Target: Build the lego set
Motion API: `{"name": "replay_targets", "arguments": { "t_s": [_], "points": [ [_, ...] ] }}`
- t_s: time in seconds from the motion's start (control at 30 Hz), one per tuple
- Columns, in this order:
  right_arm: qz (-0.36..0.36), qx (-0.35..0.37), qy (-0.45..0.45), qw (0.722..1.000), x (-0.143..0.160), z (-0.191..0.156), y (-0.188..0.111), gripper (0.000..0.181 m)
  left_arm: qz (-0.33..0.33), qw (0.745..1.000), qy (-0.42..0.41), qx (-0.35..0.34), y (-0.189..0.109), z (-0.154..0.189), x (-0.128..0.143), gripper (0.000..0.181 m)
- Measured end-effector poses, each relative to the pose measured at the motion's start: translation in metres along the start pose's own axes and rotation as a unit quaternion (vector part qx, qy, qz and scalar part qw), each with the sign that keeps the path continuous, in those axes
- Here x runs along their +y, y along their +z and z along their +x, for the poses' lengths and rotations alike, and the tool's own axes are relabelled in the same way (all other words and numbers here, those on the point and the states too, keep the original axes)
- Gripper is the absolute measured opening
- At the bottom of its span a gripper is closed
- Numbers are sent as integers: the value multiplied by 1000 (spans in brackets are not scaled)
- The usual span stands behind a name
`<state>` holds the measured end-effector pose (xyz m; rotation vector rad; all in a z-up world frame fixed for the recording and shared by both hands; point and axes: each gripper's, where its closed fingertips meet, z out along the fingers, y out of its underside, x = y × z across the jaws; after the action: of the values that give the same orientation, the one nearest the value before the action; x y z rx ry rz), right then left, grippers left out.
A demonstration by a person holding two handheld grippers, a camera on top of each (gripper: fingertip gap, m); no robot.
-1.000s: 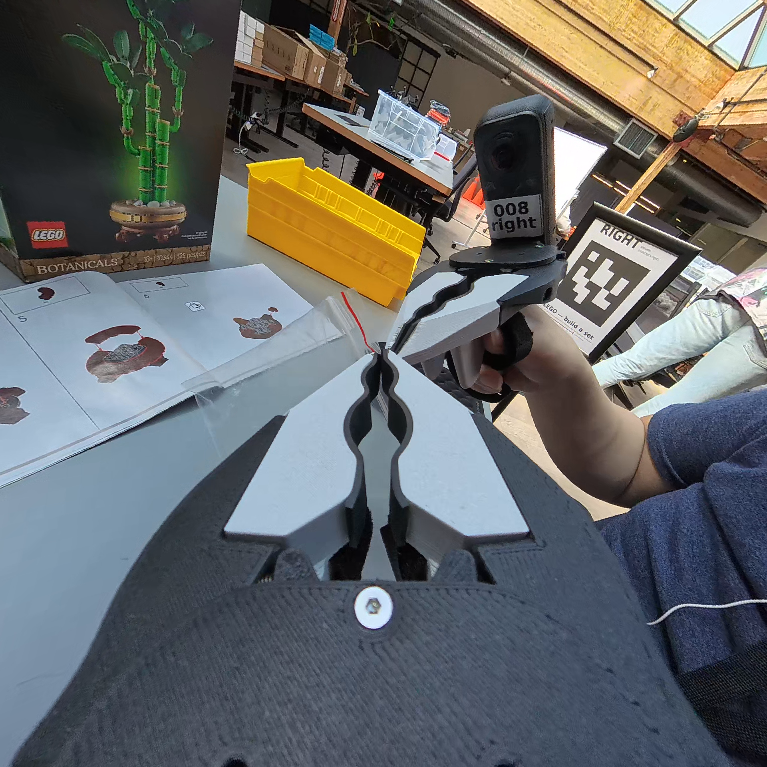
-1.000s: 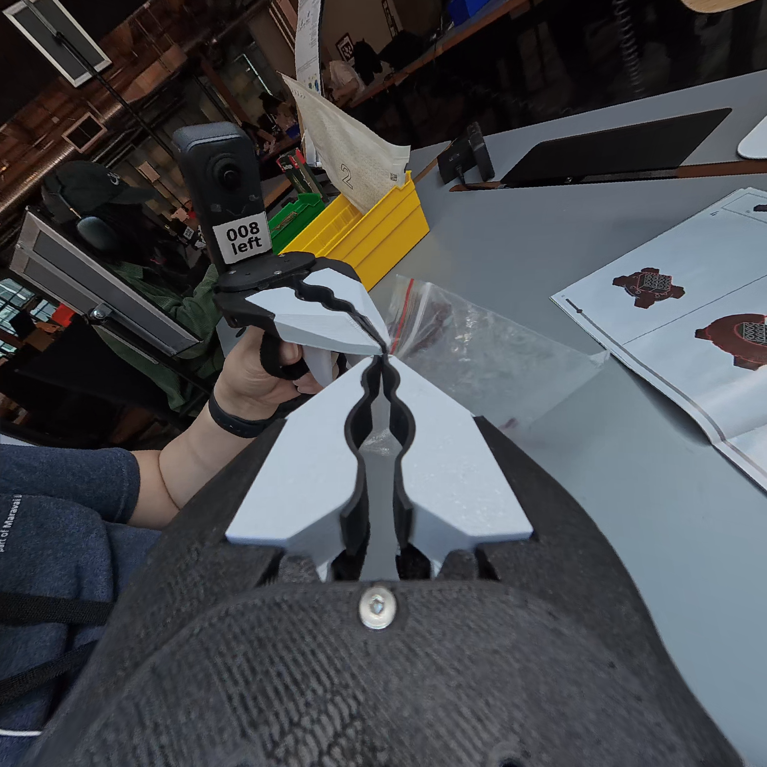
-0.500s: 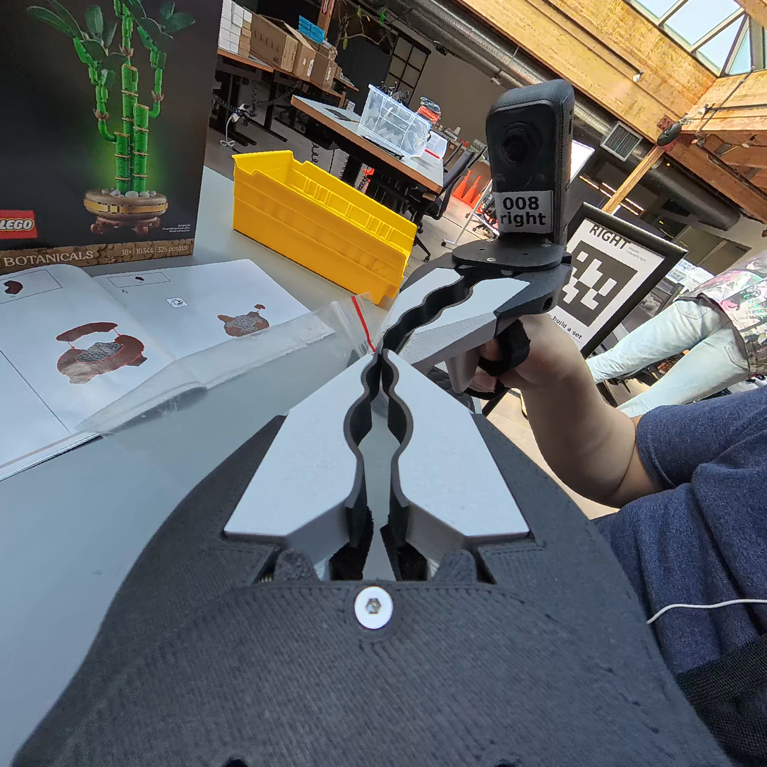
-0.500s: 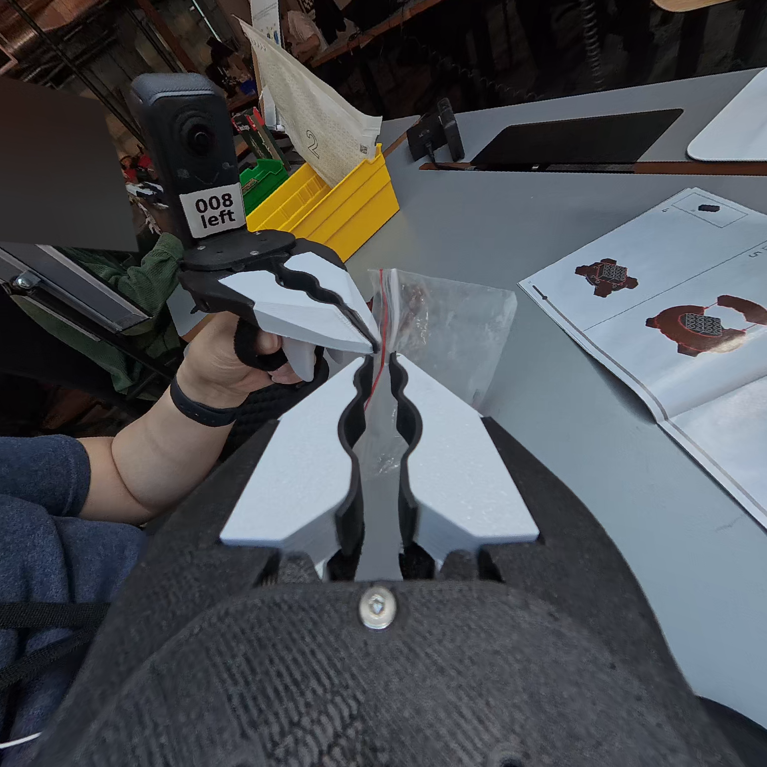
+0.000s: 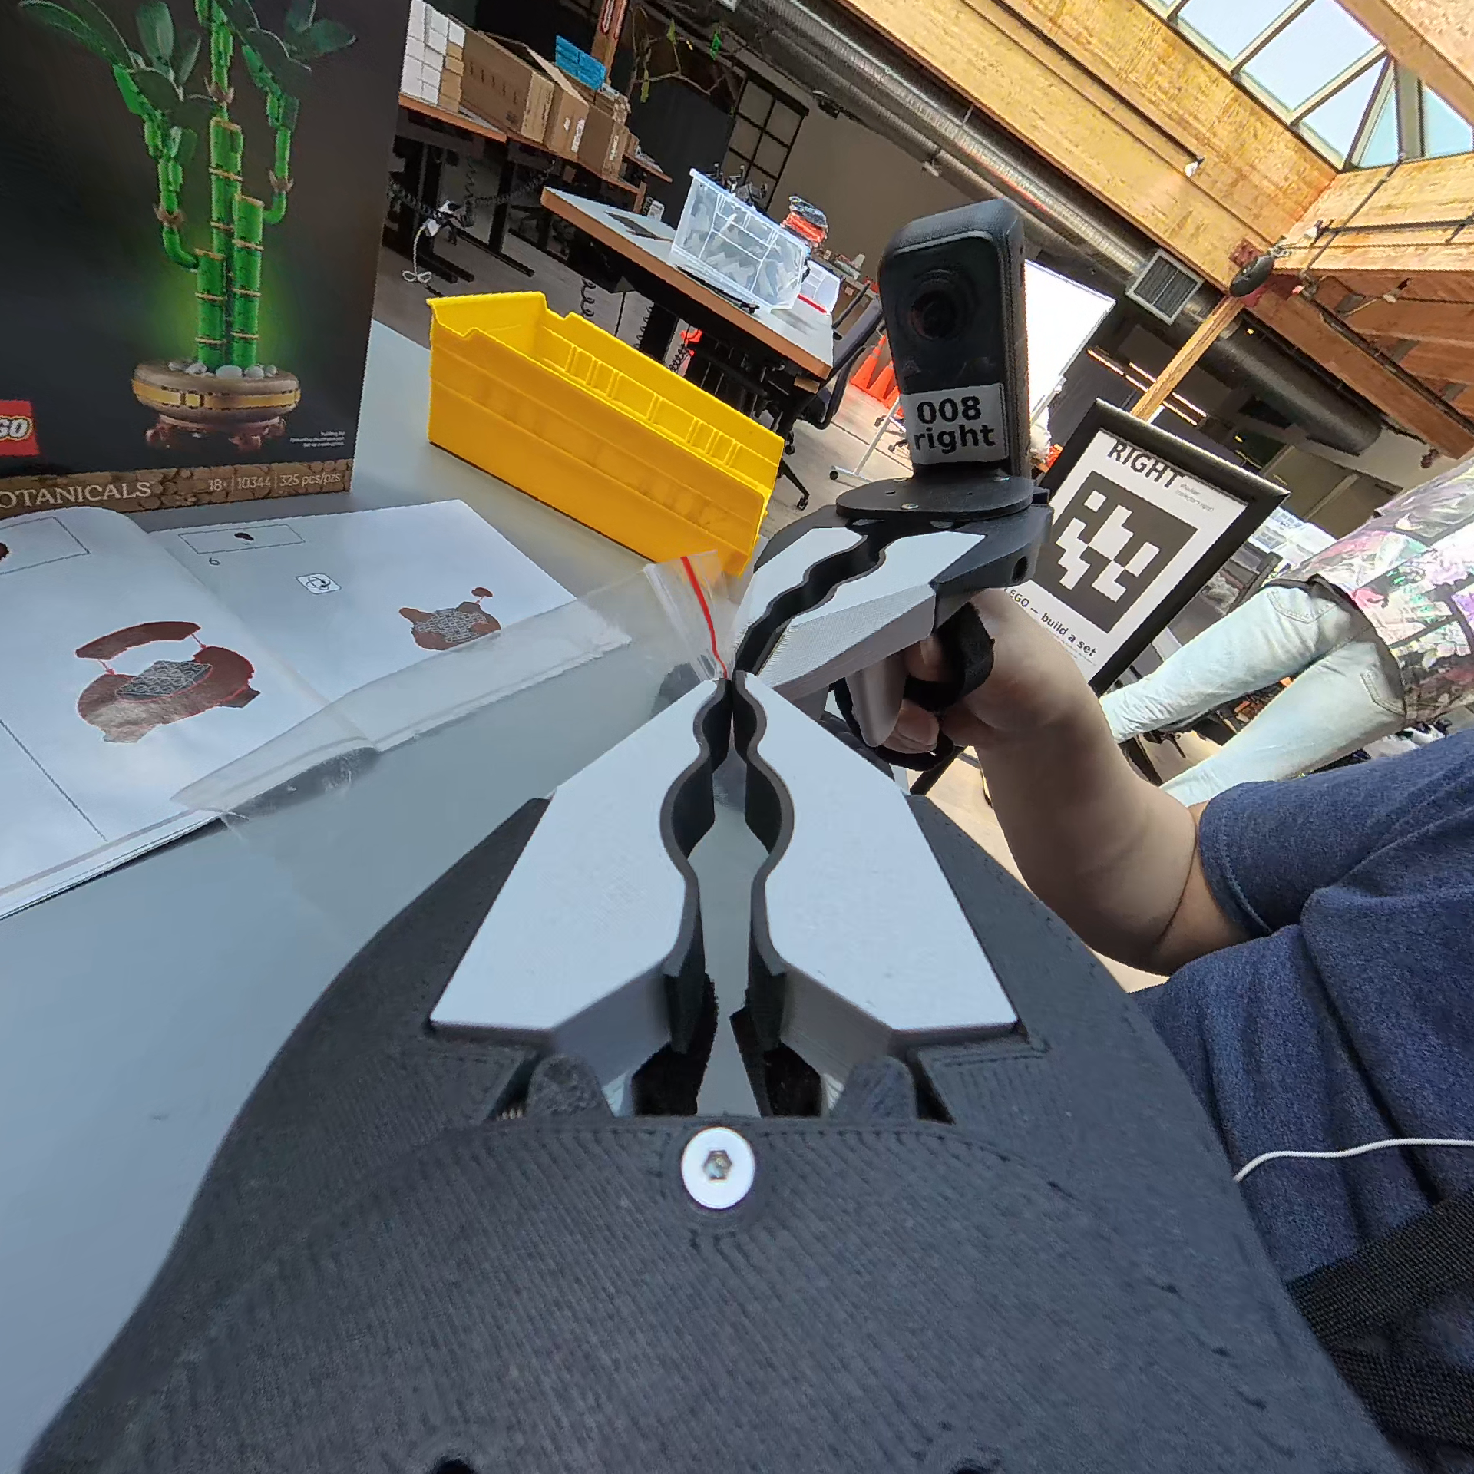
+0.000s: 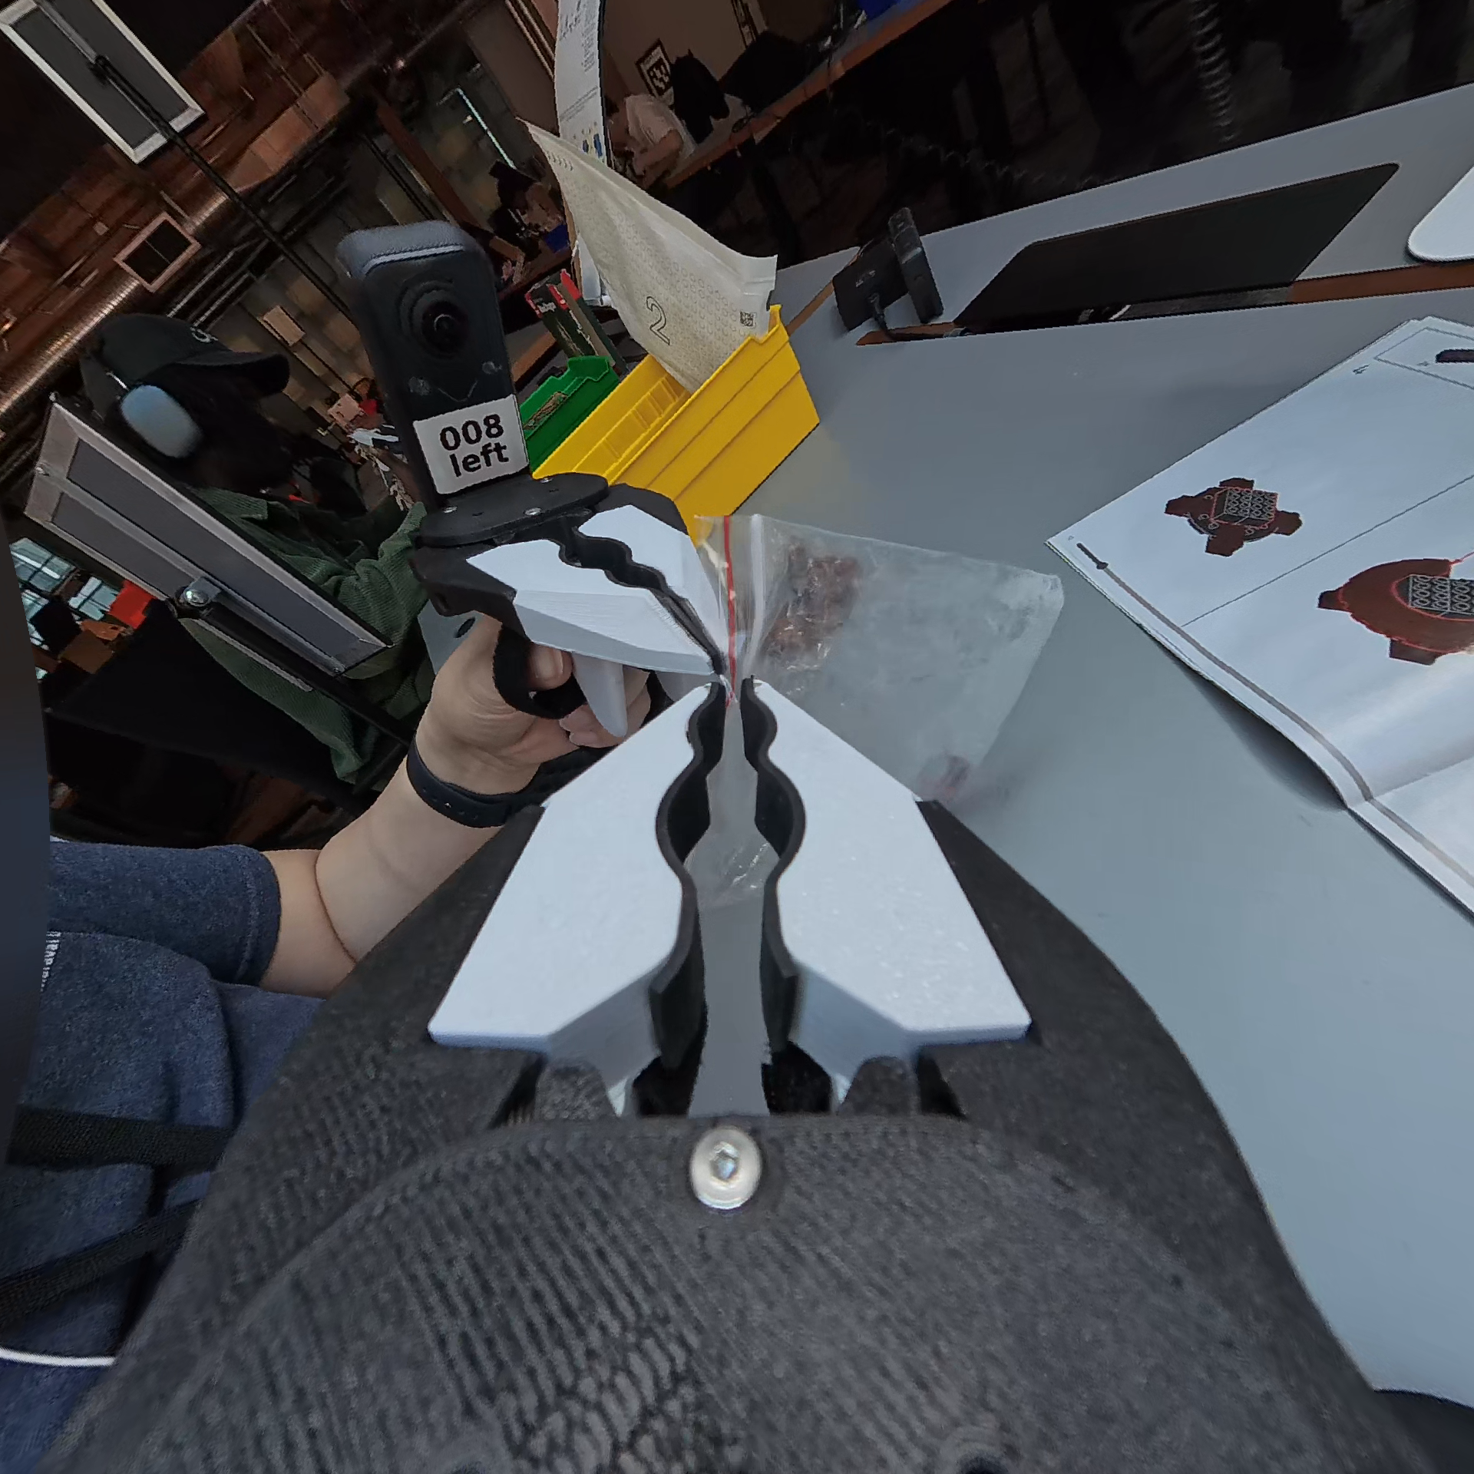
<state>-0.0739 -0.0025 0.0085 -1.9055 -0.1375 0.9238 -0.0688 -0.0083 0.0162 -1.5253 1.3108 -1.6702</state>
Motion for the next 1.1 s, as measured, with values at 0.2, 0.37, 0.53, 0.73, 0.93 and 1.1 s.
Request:
{"name": "replay_targets", "arguments": {
  "t_s": [0.2,0.37,0.53,0.73,0.93,1.1],
  "points": [
    [9,-32,34,999,0,-1,0,2,0,1000,-3,3,-1,0,1,0],
    [25,-33,41,998,-5,3,-4,0,6,1000,-16,8,-2,-1,0,0],
    [30,-22,-12,999,-11,-4,-8,9,15,999,-30,8,-4,-3,-2,0],
    [-19,60,-81,995,-1,-2,-2,8,8,1000,-20,2,-1,-2,-1,0],
    [-35,90,-81,992,3,-1,-2,19,6,1000,-17,-5,1,-2,0,0],
    [-53,127,-108,985,5,1,-3,11,1,1000,-8,-6,5,1,0,0]
  ]
}}
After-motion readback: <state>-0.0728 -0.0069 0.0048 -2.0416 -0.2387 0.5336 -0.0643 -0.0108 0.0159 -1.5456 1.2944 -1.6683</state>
